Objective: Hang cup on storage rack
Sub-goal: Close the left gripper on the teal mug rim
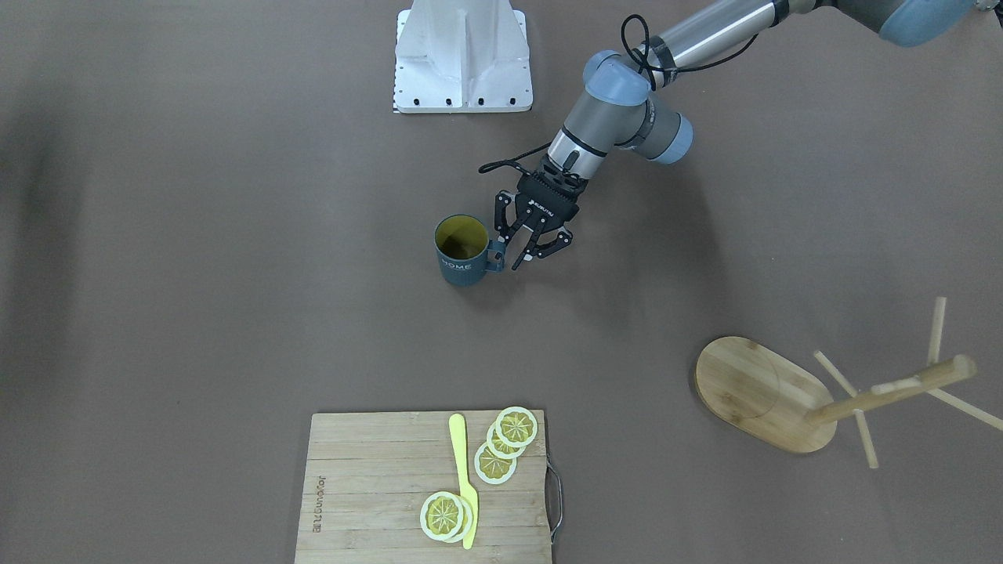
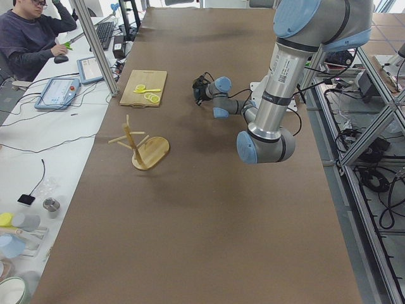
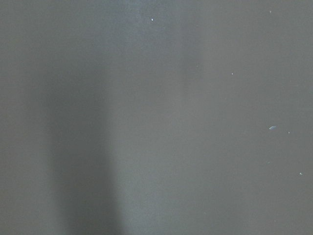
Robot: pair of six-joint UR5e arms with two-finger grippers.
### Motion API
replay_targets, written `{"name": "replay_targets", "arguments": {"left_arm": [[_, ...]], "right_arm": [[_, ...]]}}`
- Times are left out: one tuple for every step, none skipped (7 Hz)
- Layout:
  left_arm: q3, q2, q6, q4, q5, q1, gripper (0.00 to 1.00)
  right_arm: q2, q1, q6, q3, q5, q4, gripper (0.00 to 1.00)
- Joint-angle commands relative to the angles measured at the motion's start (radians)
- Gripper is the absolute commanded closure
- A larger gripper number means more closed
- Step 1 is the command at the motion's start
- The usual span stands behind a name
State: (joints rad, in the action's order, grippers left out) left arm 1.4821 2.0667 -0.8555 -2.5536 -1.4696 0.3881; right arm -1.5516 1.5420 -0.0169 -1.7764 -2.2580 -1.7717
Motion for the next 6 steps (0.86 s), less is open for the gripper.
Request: {"name": "replay_targets", "arguments": {"left_arm": [[-0.002, 0.006, 0.001, 0.000, 0.000, 0.000, 0.62], [0.000, 0.006, 0.001, 0.000, 0.002, 0.000, 0.62], [-0.003, 0.006, 0.001, 0.000, 0.002, 0.000, 0.62], [-0.005, 0.007, 0.000, 0.000, 0.003, 0.002, 0.63], [-0.005, 0.012, -0.005, 0.003, 0.003, 0.005, 0.63], [-0.005, 0.013, -0.013, 0.004, 0.003, 0.005, 0.63]], "right_arm": [[0.001, 0.000, 0.000, 0.000, -0.002, 0.000, 0.00], [0.001, 0.000, 0.000, 0.000, 0.000, 0.000, 0.00], [0.001, 0.000, 0.000, 0.000, -0.002, 0.000, 0.00], [0.001, 0.001, 0.000, 0.000, 0.000, 0.000, 0.00], [0.001, 0.000, 0.000, 0.000, 0.000, 0.000, 0.00], [0.001, 0.000, 0.000, 0.000, 0.000, 0.000, 0.00]]}}
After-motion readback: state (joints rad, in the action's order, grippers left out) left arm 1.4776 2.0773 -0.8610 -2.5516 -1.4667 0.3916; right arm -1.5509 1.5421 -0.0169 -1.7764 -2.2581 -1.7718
